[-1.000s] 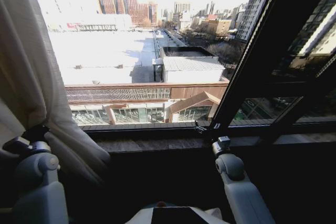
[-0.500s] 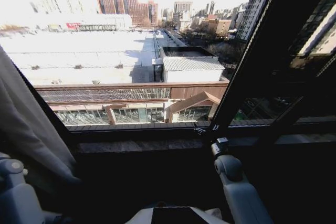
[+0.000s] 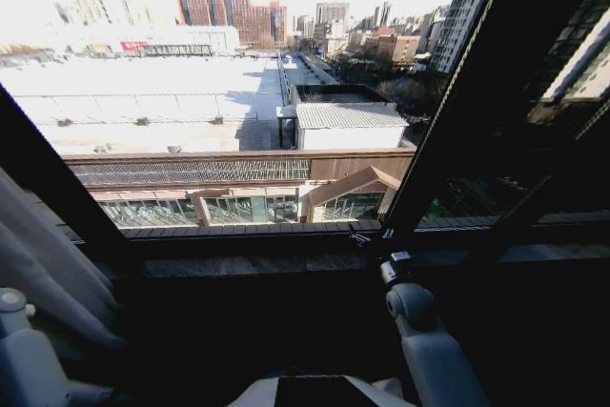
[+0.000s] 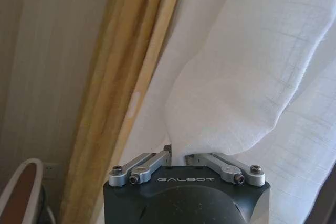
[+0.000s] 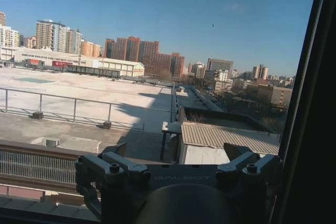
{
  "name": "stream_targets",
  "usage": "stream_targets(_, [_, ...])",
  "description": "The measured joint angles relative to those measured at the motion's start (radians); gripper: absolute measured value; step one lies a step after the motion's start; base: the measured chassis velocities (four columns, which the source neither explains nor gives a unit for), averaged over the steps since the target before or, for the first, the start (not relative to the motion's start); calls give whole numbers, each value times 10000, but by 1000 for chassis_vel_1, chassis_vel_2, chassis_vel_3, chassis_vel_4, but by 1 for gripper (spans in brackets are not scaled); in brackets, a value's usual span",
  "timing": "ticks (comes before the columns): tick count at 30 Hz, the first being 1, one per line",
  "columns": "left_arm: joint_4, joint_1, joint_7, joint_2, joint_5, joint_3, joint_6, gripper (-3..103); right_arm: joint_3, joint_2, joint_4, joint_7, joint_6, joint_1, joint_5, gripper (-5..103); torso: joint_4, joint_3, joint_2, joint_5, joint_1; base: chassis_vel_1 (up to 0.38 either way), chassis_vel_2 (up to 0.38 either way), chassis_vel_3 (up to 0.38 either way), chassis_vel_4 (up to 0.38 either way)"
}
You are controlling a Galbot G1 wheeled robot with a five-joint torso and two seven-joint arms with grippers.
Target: Open the curtains by pulling them apart, changing their state from closed to fully open.
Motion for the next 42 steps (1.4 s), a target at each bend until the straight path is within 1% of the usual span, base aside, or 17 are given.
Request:
stream_targets(1, [0,0,0,0,0,0,0,0,0,0,0,0,0,0,0,100,0,0,0,0,0,0,0,0,0])
stream_targets(5, [-1153,715,2655,-473,940,346,614,22,18,-19,-25,0,73,4,15,100,0,0,1,4,-1,0,0,0,0])
stream_targets(6, [-1153,715,2655,-473,940,346,614,22,18,-19,-25,0,73,4,15,100,0,0,1,4,-1,0,0,0,0])
stream_targets(7, [-1334,848,3343,-545,1233,393,652,22,23,-25,-16,0,74,3,25,100,-1,-1,1,4,0,0,0,0,0])
stream_targets(10, [-1898,1301,5592,-736,2027,504,616,38,96,-78,22,0,83,-17,86,100,1,0,0,4,0,0,0,0,0])
stream_targets(11, [-1898,1301,5592,-736,2027,504,616,38,96,-78,22,0,83,-17,86,100,1,0,0,4,0,0,0,0,0])
stream_targets(13, [-2387,1640,6491,-895,2268,631,583,49,158,-169,47,2,87,-41,226,100,0,0,0,4,-1,0,0,0,0])
stream_targets(15, [-2564,1750,6578,-972,2308,671,627,49,178,-191,55,3,87,-43,267,100,-1,-1,1,4,-1,0,0,0,0])
stream_targets(21, [-3788,2644,6577,-1747,2559,939,977,77,268,-344,65,11,88,10,473,100,2,-1,1,5,-1,0,0,0,0])
stream_targets(23, [-4145,2773,5582,-2183,2712,1211,1012,84,268,-369,52,12,84,50,495,100,3,-1,1,4,-1,0,0,0,0])
stream_targets(24, [-4145,2773,5582,-2183,2712,1211,1012,84,268,-369,52,12,84,50,495,100,3,-1,1,4,-1,0,0,0,0])
stream_targets(26, [-4420,2638,3938,-2617,2798,1601,1013,93,214,-368,5,12,73,73,498,100,1,-2,0,4,-1,0,0,0,0])
stream_targets(29, [-5007,2640,3036,-3264,2837,2095,1247,100,110,-343,-64,11,64,77,495,100,-1,-1,0,5,0,0,0,0,0])
stream_targets(32, [-5439,2920,3117,-3587,2838,2534,1468,100,54,-341,-90,9,61,77,494,100,1,0,0,4,-1,0,0,0,0])
stream_targets(35, [-5716,3234,3693,-3754,2837,2932,1519,100,18,-338,-90,8,57,76,492,100,1,-1,0,6,-1,0,0,0,0])
stream_targets(39, [-5626,3671,5713,-3503,2780,3477,677,100,-1,-346,90,9,-22,69,492,100,1,-1,1,4,-1,0,0,0,0])
stream_targets(42, [-5373,3783,6386,-3192,2869,3689,168,100,64,-437,383,22,-472,32,531,100,0,0,0,2,0,0,0,0,0])
